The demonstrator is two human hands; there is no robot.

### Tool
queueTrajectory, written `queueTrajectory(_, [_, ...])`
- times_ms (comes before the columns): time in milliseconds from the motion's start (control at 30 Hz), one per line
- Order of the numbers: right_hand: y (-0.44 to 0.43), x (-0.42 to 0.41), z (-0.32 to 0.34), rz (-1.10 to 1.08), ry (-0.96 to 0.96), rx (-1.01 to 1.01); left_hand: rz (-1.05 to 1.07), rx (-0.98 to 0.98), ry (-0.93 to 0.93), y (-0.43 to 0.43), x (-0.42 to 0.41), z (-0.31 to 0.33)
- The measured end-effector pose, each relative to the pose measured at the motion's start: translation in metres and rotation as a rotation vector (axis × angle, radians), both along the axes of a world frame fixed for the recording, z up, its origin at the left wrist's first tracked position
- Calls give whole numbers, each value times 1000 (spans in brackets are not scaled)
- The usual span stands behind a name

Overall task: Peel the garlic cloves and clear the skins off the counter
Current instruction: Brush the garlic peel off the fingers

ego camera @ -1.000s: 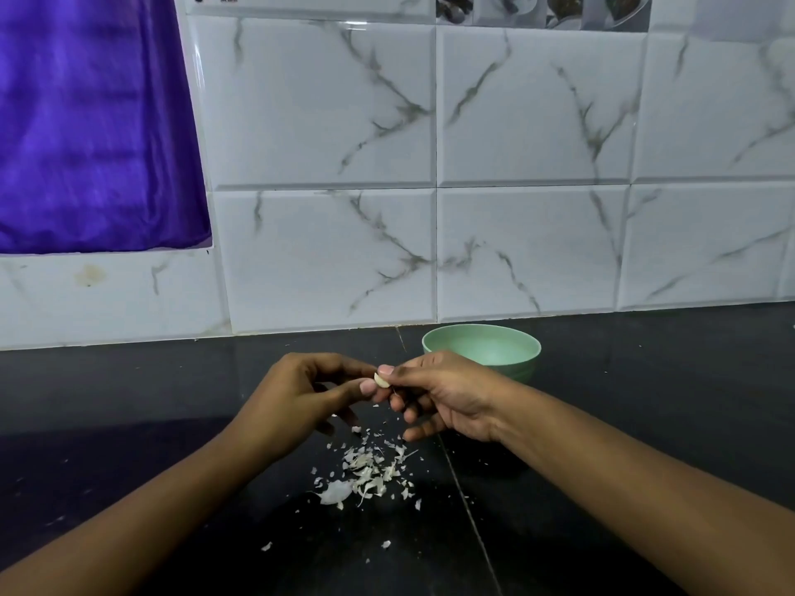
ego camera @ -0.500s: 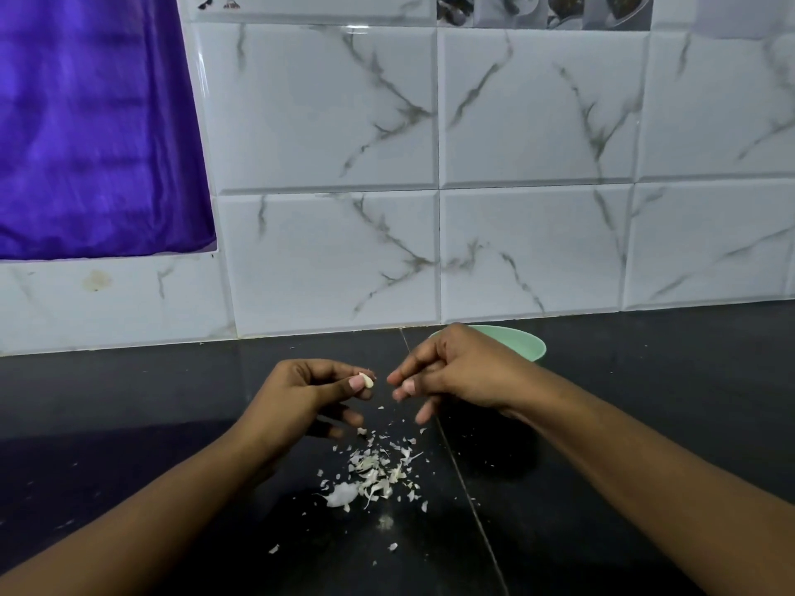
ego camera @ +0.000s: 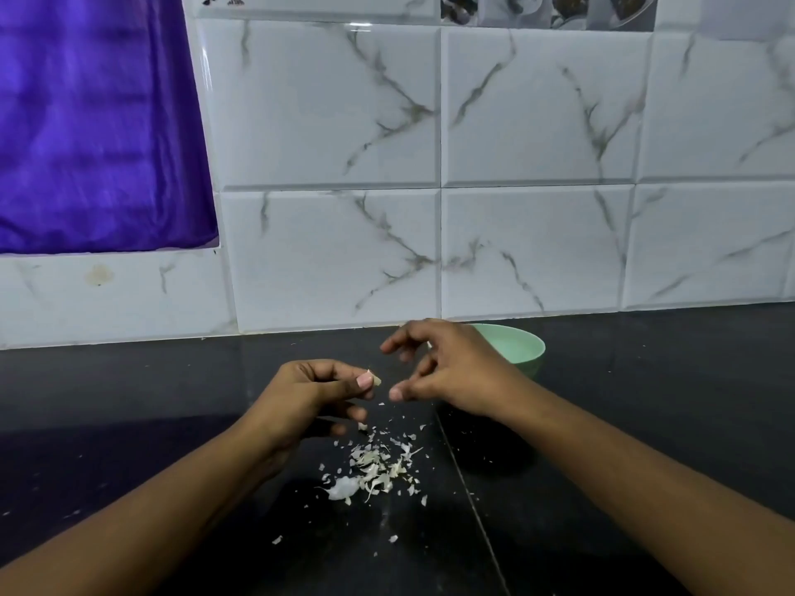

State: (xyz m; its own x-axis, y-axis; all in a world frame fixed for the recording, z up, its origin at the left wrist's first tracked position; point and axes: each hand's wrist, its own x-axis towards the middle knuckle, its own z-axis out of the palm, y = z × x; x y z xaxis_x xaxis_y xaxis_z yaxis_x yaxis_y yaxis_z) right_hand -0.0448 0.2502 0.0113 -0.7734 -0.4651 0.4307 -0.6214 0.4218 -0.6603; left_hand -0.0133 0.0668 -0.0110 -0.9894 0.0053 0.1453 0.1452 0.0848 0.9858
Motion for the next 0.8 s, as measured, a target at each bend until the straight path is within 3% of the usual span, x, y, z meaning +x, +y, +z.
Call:
queueTrajectory(167, [-13,5,-12,41,166,17,-23,-35,21,5,2,-4])
queueTrajectory(333, [13,-13,9,35,-158,-154,-21,-96,49,3,-1,-3])
queueTrajectory(433, [46,-34,26,-121,-174,-281,-6,-117,48,-1,-3,-3])
queueTrajectory(600, [73,-57,19,-189,-263,-130,-41,-174,41,-8,-7,-5])
queueTrajectory(700, [72,-53,25,-214,-167,-218,-3,-273,69,-15,-10,-6])
queueTrajectory(800, [59,-42,29,-295,85,-229,67,-423,111,-23,-14,-4])
